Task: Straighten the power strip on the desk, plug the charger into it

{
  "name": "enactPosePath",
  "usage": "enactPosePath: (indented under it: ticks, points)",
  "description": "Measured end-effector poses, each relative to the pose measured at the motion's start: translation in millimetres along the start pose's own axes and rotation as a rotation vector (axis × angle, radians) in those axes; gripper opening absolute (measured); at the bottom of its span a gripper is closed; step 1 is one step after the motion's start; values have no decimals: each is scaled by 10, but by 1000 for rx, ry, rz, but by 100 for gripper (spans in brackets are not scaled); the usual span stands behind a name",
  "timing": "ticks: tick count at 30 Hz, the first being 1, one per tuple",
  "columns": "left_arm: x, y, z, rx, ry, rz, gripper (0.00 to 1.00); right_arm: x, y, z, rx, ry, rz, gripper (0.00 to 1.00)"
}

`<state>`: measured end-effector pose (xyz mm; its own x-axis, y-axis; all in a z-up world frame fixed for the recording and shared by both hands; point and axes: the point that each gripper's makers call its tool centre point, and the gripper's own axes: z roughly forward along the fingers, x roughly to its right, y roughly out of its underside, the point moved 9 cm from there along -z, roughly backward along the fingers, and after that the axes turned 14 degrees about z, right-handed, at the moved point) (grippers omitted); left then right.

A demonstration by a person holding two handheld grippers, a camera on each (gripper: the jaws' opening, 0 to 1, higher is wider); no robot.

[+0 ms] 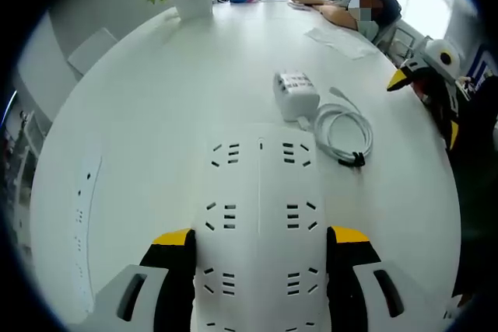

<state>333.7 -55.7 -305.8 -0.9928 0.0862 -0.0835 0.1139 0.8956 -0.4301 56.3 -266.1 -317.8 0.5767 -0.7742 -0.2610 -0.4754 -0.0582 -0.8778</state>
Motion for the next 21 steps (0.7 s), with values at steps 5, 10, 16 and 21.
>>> enactPosePath:
  ticks: [5, 10, 16, 21]
  points:
    - [1, -32, 17, 1, 2, 5, 68, 1, 14, 2, -1, -2, 5, 86]
    - [-9, -62, 31, 2, 5, 11, 68, 19, 15, -15, -3, 0, 5, 86]
    - [-23, -84, 43, 9, 4, 10, 68, 48, 23, -39, 1, 8, 12, 86]
    - [-40, -107, 54, 6, 6, 12, 68, 61, 28, -40, 2, 8, 15, 86]
